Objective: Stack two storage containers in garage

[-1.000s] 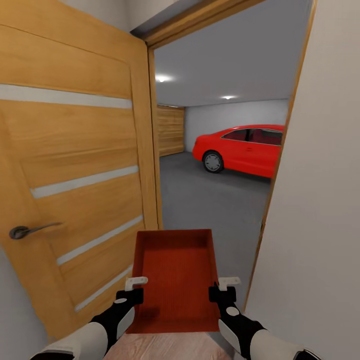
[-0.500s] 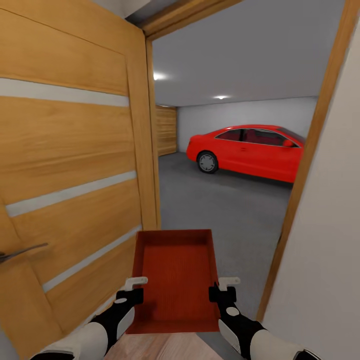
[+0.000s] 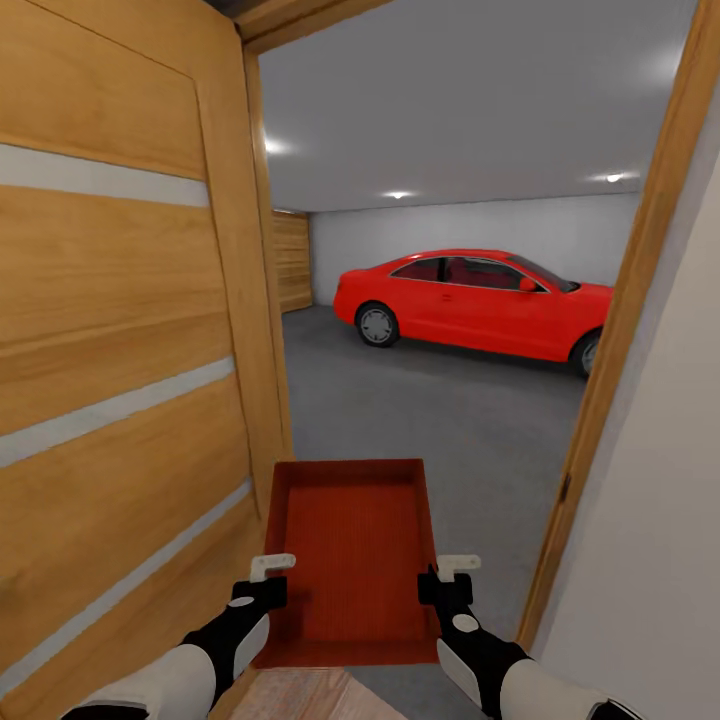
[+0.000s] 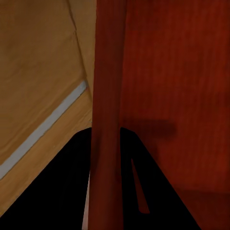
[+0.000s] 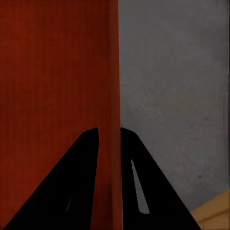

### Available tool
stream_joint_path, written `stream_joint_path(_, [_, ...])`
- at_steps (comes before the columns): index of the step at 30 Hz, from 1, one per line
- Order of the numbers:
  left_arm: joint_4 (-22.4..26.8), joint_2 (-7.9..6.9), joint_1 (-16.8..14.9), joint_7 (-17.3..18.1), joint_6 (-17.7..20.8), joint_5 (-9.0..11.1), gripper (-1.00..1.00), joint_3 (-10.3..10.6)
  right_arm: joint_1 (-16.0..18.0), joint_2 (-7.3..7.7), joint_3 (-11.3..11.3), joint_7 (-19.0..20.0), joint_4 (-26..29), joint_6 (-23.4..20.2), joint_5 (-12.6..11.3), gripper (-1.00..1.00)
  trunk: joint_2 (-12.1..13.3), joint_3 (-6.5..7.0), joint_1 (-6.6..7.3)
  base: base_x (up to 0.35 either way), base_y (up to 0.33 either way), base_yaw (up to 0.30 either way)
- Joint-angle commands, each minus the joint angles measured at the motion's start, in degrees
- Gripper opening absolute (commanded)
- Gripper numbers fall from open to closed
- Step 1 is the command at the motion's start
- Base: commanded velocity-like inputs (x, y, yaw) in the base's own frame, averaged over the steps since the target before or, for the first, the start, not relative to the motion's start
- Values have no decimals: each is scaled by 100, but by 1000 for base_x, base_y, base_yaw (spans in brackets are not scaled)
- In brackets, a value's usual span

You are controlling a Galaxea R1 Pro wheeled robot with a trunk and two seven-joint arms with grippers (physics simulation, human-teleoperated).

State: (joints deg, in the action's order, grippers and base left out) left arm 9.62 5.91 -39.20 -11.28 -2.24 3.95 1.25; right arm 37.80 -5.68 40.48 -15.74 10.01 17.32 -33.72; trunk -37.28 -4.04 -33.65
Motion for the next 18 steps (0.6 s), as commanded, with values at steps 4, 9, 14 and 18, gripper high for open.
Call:
stream_joint_path(4, [-7, -90, -2, -59, -22, 9, -100, -151, 12, -3, -119, 54, 26, -18, 128, -100, -9, -10, -5, 297, 219, -281])
stream_joint_path(9, [-5, -90, -5, -59, -22, 9, -100, -149, 12, -3, -119, 54, 27, -18, 128, -100, -9, -10, -5, 297, 219, -282])
stream_joint_path(14, [2, -90, -3, -59, -22, 9, -100, -144, 14, -3, -119, 54, 27, -18, 128, -100, -9, -10, -5, 297, 219, -282])
stream_joint_path(18, [4, -90, -2, -59, -22, 9, -100, -143, 14, -3, -119, 54, 27, -18, 128, -100, -9, -10, -5, 297, 219, -282])
